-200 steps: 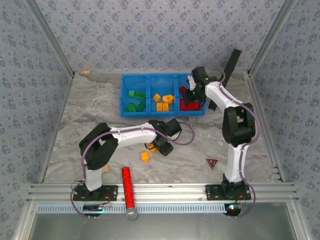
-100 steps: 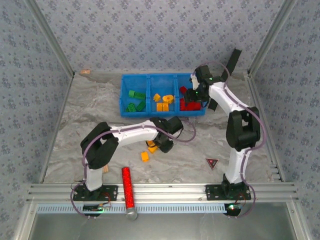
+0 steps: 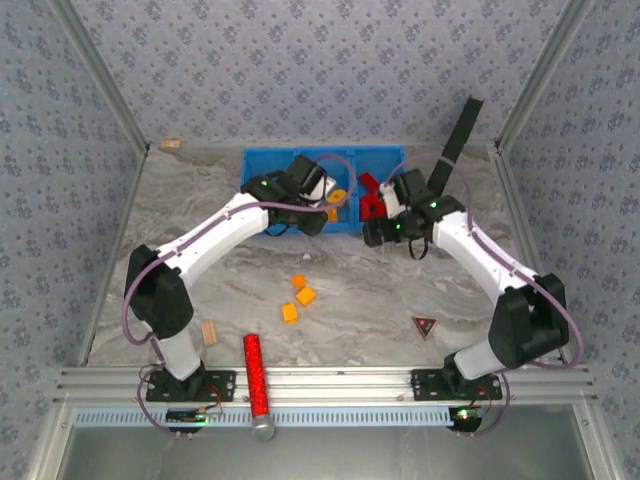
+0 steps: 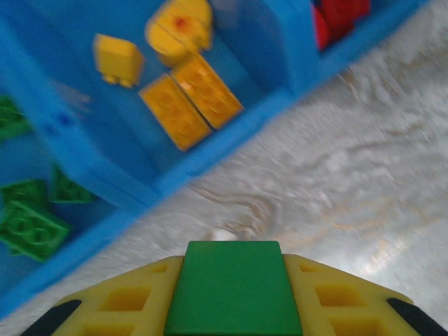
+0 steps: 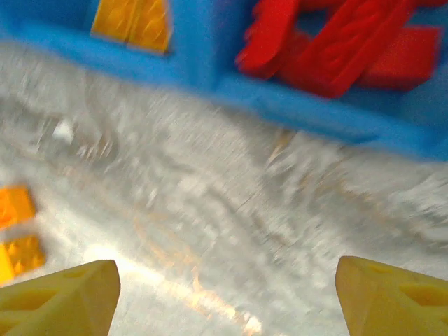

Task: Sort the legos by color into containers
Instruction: Place the lego in the container.

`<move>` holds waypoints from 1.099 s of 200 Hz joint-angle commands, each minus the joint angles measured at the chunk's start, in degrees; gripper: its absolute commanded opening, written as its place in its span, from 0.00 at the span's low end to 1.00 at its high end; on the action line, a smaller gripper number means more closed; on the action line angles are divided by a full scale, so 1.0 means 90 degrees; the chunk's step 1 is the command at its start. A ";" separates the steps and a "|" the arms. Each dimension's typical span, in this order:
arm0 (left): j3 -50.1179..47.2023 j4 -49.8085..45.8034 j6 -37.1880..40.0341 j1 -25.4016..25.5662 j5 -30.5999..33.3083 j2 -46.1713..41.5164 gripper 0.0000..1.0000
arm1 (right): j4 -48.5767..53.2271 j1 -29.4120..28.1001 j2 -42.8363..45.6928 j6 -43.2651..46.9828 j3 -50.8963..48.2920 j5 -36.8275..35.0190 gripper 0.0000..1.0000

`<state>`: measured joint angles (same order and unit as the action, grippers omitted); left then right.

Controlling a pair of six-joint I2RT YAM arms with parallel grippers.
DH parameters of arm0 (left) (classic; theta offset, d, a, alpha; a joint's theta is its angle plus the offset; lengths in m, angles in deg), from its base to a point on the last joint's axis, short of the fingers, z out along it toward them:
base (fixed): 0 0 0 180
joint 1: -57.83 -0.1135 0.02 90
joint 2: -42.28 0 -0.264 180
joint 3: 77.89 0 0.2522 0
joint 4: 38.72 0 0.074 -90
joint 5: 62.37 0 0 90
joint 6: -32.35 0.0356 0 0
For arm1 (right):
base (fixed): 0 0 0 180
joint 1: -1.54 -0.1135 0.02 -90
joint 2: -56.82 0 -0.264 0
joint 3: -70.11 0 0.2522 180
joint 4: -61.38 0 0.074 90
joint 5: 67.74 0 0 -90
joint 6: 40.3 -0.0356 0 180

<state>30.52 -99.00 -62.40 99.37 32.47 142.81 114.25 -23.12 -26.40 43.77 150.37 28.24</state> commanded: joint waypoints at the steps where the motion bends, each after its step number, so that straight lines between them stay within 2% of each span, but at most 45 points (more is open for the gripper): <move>1: 0.0500 -0.0092 0.0210 -0.0256 0.0540 0.0257 0.14 | 0.0145 -0.0560 0.0449 0.0151 -0.0344 -0.0230 0.83; 23: 0.0919 -0.0062 0.0165 -0.0547 0.0658 0.0585 0.14 | 0.0038 -0.1355 0.0677 0.0010 -0.0578 -0.0264 0.84; 52: 0.1491 -0.0246 -0.0082 -0.1016 0.0778 0.1022 0.14 | 0.0318 -0.2585 0.0614 -0.0183 -0.0463 -0.1018 0.85; 77: 0.1778 -0.0271 -0.0546 -0.1517 0.0364 0.1321 0.15 | 0.0296 -0.3207 0.0369 -0.0415 -0.0489 -0.1186 0.86; 98: 0.1866 -0.0214 -0.0761 -0.1822 0.0027 0.1626 0.15 | -0.0038 -0.3460 0.0108 -0.0541 -0.0592 -0.1138 0.86; 127: 0.2277 -0.0335 -0.0638 -0.1940 0.0232 0.2082 0.15 | -0.0108 -0.3758 -0.0363 -0.0553 -0.0485 -0.1498 0.86; 161: 0.2328 -0.0360 -0.0846 -0.2167 -0.0050 0.2609 0.15 | -0.0210 -0.3982 -0.0831 -0.0590 -0.0176 -0.1570 0.86; 220: 0.2029 -0.0134 -0.1004 -0.2201 -0.0182 0.2997 0.15 | -0.0254 -0.4300 -0.1369 -0.0572 0.0110 -0.1857 0.86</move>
<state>49.60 -100.31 -70.08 79.69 32.14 169.32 111.96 -60.98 -36.80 39.55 149.69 13.95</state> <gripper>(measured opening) 0.340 0.864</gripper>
